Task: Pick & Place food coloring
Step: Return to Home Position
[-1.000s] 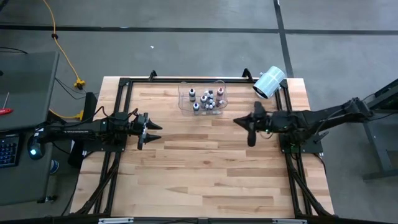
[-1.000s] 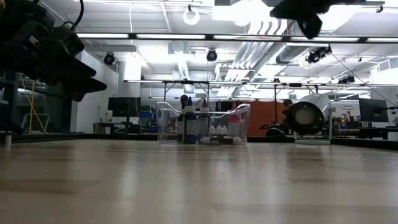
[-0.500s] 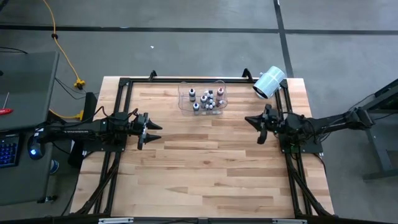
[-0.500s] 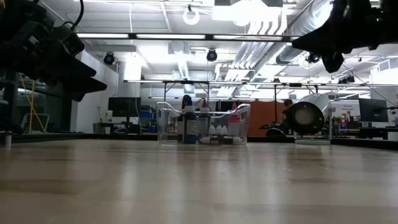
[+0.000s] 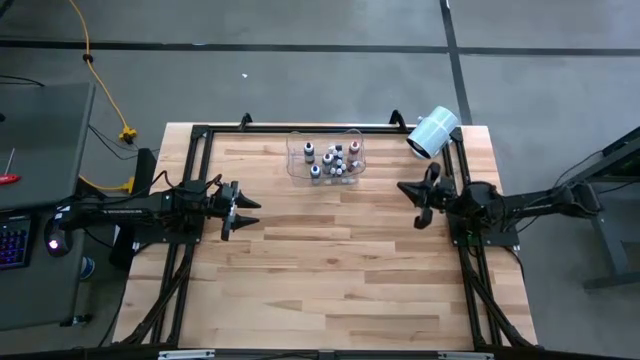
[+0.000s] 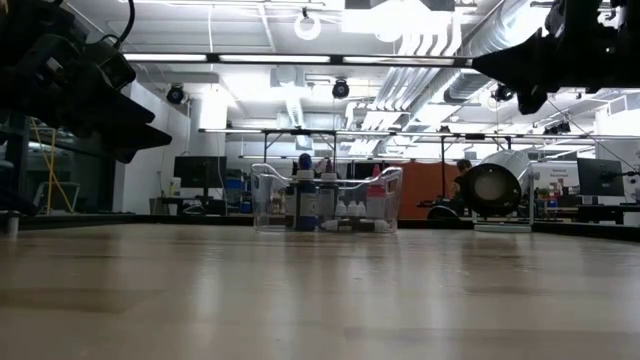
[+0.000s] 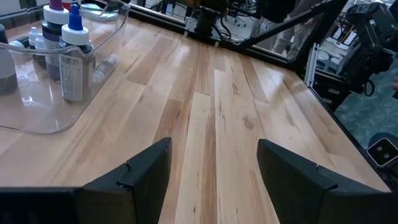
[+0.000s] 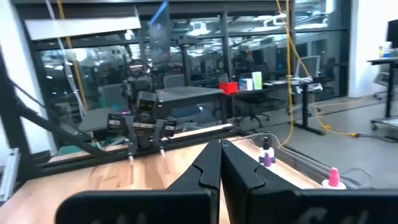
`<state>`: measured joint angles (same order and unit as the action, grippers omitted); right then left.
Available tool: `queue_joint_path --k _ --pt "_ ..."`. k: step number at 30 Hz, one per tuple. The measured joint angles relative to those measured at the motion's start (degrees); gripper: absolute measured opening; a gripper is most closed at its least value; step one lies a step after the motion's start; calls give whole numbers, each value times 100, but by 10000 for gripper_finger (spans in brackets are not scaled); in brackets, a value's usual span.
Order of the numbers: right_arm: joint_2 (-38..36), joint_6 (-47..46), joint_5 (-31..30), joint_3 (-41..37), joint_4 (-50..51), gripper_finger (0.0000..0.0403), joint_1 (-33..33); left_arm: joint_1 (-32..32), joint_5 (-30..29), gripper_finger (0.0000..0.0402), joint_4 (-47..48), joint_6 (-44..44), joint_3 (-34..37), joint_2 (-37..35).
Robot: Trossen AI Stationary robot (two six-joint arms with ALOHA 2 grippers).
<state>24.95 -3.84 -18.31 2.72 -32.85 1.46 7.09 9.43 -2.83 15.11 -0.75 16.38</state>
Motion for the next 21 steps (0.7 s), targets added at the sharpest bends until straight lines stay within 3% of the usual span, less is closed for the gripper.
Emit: queue_joint_path --k 6,12,16,21 --pt "-139 -174 7 -214 -5 0 240 2 -1 234 -2 0 0 0" --pt "-471 277 -260 -214 28 0 535 2 7 234 19 0 0 0" --pt "-1151 507 -368 -214 515 0 576 2 7 234 22 0 0 0" --pt "-2368 354 -474 -214 1846 0 576 2 7 234 24 0 0 0"
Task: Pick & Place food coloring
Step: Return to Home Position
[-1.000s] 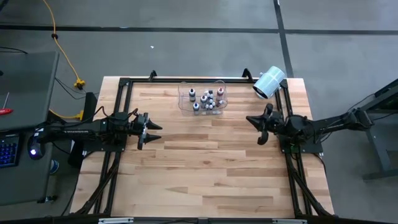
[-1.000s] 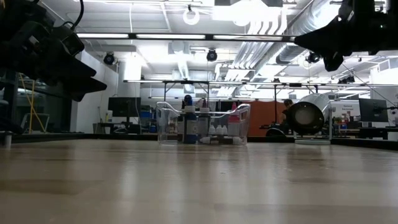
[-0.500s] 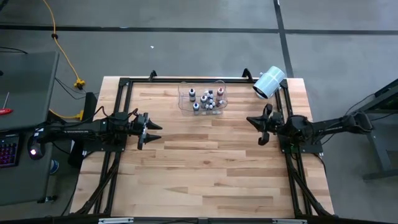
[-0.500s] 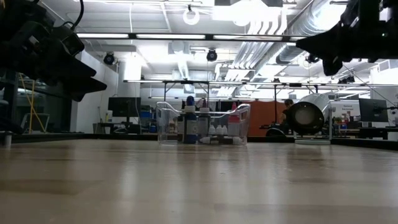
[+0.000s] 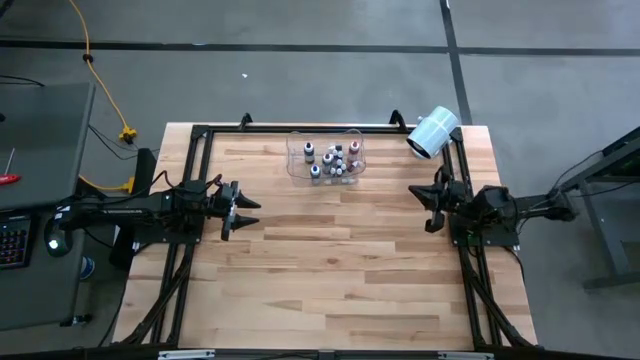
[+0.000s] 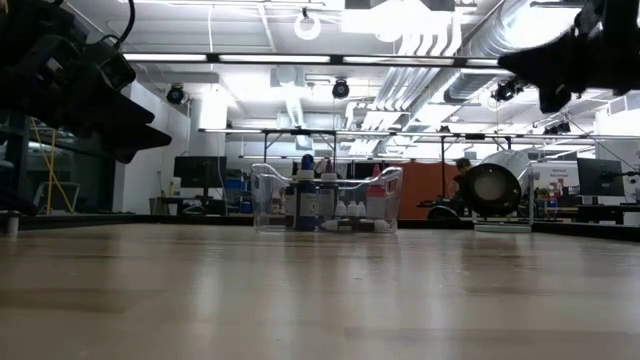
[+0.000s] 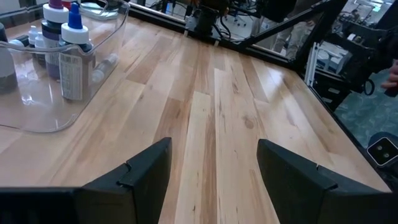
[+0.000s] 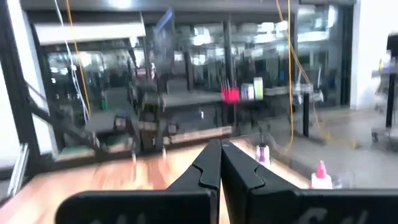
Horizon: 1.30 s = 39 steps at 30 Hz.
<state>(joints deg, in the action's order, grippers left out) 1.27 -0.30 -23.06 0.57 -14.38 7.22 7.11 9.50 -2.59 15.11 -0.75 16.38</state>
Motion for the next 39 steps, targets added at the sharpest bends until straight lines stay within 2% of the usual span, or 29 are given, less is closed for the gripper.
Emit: queue_joint_path --k 3,7,19,21,26,39 --pt "-91 -228 -11 -2 634 0 -9 -1 2 234 -4 0 0 -2" --pt "-78 -434 431 1 1047 0 -100 0 -6 234 -16 0 0 -4" --pt "317 -250 1836 0 1201 0 -562 -2 2 234 -20 0 0 50" --pt "324 -102 1688 -1 1199 0 -611 0 3 234 -22 0 0 50" --pt "321 -210 859 0 1098 0 -654 -1 -2 234 -17 0 0 50" --pt "321 -221 836 -2 1020 0 -649 0 -4 234 -22 0 0 50"
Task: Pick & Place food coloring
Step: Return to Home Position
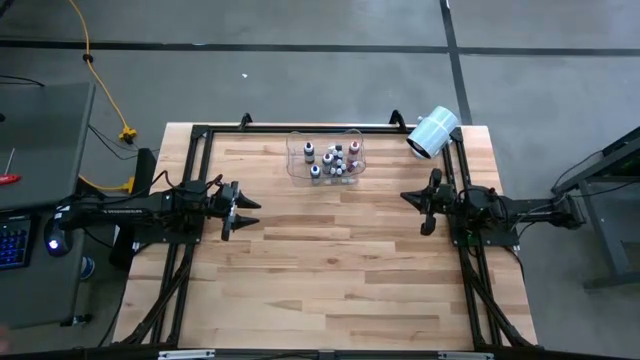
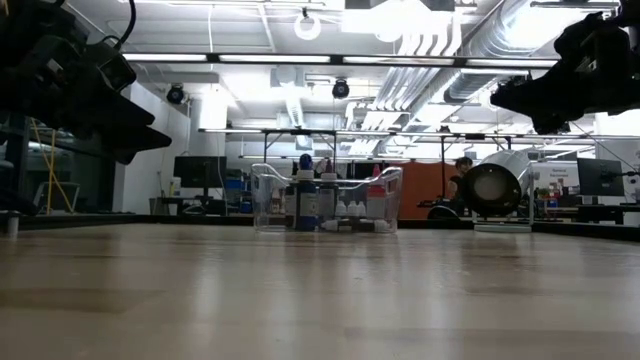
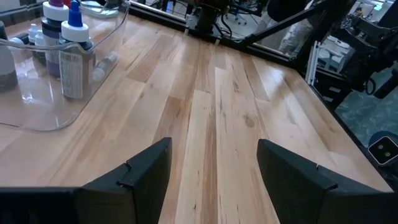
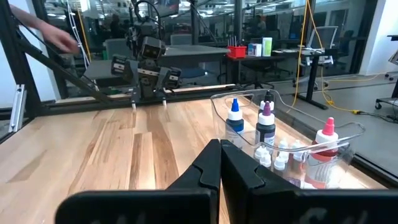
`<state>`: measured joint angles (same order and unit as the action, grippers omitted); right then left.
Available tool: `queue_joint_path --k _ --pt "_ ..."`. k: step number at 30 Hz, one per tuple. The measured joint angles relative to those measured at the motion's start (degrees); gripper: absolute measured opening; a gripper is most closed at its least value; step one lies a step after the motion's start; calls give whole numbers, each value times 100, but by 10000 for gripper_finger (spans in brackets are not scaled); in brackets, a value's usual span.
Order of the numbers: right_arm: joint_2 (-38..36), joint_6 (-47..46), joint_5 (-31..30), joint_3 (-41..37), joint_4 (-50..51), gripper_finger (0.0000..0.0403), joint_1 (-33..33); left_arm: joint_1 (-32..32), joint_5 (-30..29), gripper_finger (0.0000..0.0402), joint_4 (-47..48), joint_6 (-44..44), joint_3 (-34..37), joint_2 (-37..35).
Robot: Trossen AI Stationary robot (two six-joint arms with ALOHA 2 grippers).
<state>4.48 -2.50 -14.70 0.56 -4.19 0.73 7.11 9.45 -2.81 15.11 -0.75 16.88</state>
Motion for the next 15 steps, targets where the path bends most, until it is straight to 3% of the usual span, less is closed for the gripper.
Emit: queue_joint_path --k 15 --pt "-1 -2 4 0 -31 0 0 0 -2 234 -2 0 0 0"
